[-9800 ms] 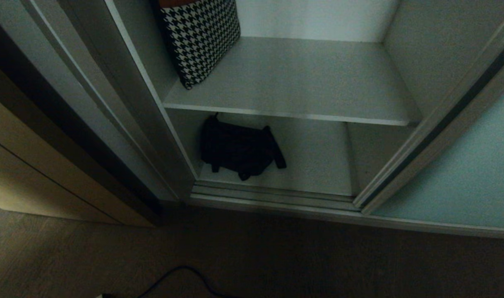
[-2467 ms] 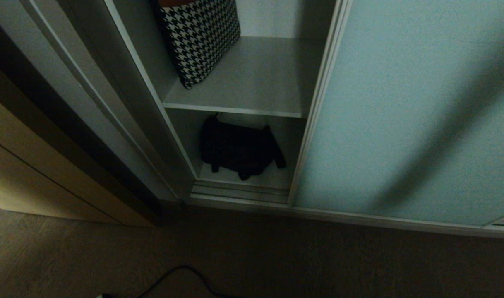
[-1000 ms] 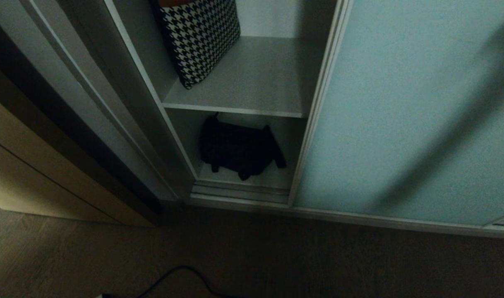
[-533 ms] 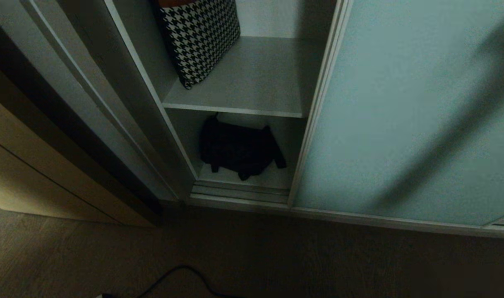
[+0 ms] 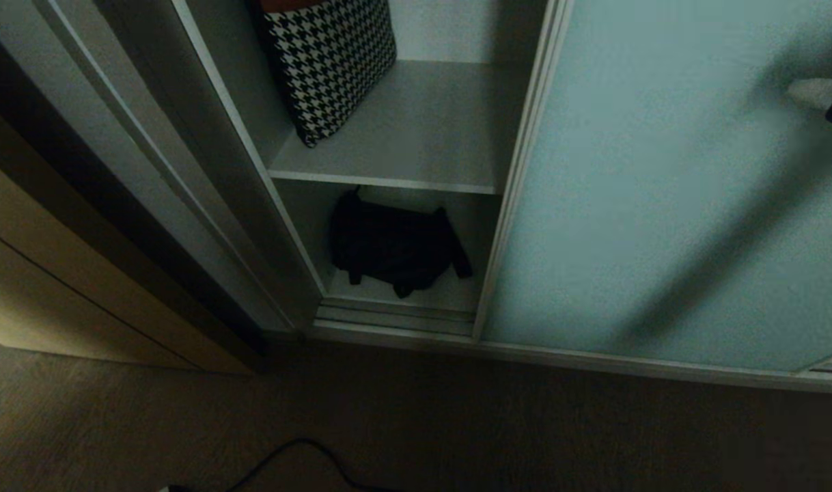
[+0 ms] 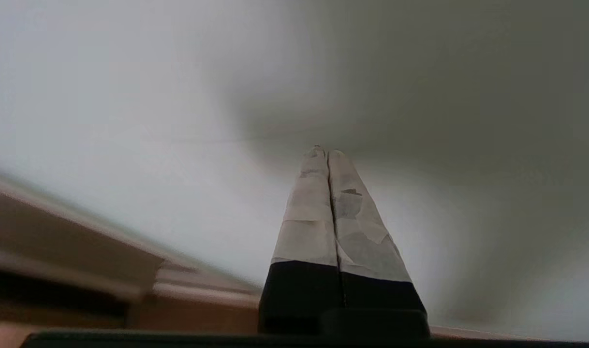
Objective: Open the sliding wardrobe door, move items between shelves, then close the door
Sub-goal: Close the door
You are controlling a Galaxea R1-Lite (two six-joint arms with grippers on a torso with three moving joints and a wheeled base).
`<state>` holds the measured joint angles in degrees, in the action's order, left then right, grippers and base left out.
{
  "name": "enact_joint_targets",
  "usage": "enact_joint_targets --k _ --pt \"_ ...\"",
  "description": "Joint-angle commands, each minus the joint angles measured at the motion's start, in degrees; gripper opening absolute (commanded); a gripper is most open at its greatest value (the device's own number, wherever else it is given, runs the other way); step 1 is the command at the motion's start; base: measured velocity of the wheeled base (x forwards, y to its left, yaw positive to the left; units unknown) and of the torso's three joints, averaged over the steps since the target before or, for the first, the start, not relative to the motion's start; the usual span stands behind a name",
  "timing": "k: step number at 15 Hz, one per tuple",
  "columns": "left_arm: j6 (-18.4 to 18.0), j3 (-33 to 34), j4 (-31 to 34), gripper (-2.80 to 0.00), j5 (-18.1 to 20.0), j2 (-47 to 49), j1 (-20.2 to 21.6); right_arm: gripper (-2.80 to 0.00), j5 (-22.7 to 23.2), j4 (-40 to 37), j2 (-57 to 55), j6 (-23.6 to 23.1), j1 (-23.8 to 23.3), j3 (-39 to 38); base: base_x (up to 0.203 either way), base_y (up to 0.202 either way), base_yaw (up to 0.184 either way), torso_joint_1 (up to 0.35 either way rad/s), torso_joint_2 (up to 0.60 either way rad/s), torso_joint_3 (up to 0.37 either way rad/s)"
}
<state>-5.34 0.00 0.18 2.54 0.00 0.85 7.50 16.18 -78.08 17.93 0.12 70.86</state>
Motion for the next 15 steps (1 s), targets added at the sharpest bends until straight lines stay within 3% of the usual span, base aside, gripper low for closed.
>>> enact_joint_targets --k 1,9,15 --pt "0.0 0.0 0.0 -2.8 0.0 0.1 0.0 -2.8 -0.4 0.1 0.5 0.0 2.5 -0.1 0.0 0.0 0.0 0.0 0.0 0.0" --pt "0.0 0.0 0.0 -2.8 0.0 0.1 0.0 -2.8 -4.1 0.1 2.8 -3.7 21.9 -3.9 0.0 0.0 0.0 0.0 0.0 0.0" --pt "0.0 0.0 0.0 -2.8 0.0 0.1 0.0 -2.8 -4.6 -0.6 1.1 -3.8 28.4 -0.7 0.0 0.0 0.0 0.0 0.0 0.0"
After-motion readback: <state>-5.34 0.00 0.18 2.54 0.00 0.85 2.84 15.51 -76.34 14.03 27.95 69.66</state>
